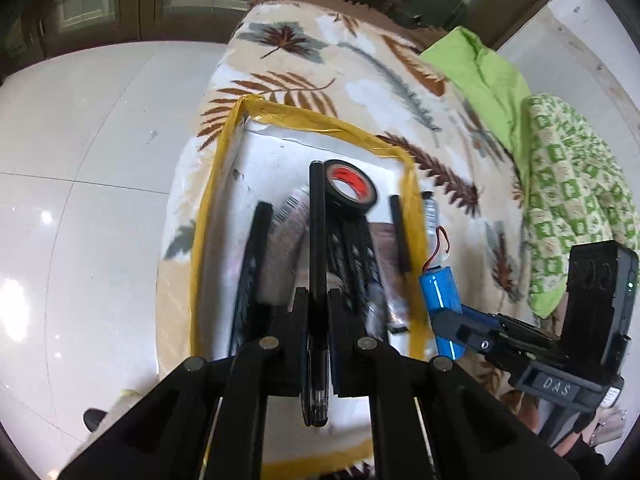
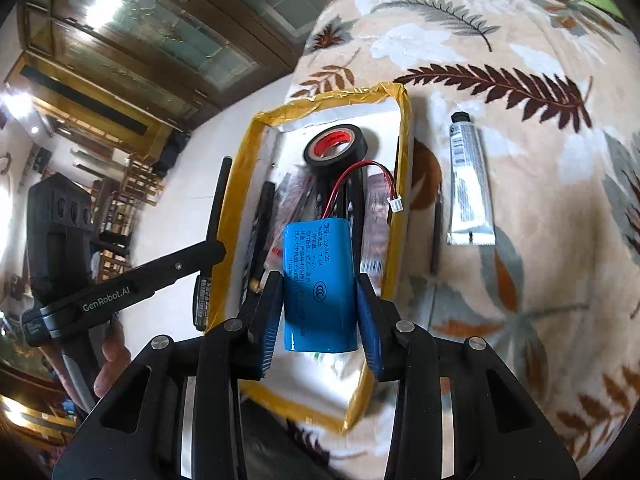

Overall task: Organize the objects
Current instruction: 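Lower the battery pack and black pen into the tray and open both grippers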

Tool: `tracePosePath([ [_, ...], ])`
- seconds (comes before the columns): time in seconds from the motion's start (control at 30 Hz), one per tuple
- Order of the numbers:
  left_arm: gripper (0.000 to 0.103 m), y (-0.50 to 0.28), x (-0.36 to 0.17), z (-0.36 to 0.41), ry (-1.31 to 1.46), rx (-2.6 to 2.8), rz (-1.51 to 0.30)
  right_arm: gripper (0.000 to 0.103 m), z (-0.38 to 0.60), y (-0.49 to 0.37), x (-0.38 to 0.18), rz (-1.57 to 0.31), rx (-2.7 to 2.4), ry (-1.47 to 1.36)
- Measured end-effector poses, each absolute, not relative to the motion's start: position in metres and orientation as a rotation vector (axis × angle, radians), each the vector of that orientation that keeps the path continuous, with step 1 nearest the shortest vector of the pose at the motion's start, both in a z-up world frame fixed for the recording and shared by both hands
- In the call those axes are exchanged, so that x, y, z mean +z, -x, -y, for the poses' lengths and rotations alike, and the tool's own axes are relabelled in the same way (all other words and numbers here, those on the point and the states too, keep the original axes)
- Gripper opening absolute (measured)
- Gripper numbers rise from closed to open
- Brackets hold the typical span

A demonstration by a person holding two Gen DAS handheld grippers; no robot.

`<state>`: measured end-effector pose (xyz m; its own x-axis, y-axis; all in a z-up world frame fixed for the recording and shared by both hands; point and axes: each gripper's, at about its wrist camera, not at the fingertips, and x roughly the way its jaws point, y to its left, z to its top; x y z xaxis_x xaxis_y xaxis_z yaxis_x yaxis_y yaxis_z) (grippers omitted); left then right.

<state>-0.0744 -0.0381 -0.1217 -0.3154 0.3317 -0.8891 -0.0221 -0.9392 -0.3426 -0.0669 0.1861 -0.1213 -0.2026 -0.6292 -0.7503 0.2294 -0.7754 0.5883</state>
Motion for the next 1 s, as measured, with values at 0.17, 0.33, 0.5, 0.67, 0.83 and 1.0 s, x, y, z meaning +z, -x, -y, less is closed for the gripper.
tracePosePath([
  [0.17, 0.006, 0.099, -0.146, 0.042, 1.744, 2.292, 0.387, 0.035, -0.165, 0.084, -0.133, 0.432, -2.026, -1.557],
  [0.33, 0.007, 0.111, -0.163, 0.044, 1.765, 2.237, 0.395, 0.035, -0.150, 0.094, -0.140, 0.370, -2.061, -1.590],
  [0.5, 0.007, 0.117, -0.172, 0.039, 1.804, 2.222, 0.334, 0.035, -0.139, 0.105, -0.148, 0.297, -2.108, -1.637],
  [0.67, 0.008, 0.119, -0.170, 0.051, 1.749, 2.211, 0.463, 0.036, -0.134, 0.109, -0.155, 0.303, -2.100, -1.635],
  [0.83, 0.008, 0.115, -0.168, 0.054, 1.708, 2.203, 0.544, 0.036, -0.142, 0.107, -0.147, 0.339, -2.100, -1.586],
  [1.0, 0.017, 0.103, -0.142, 0.056, 1.538, 2.227, 0.623, 0.056, -0.171, 0.099, -0.119, 0.382, -2.147, -1.461],
])
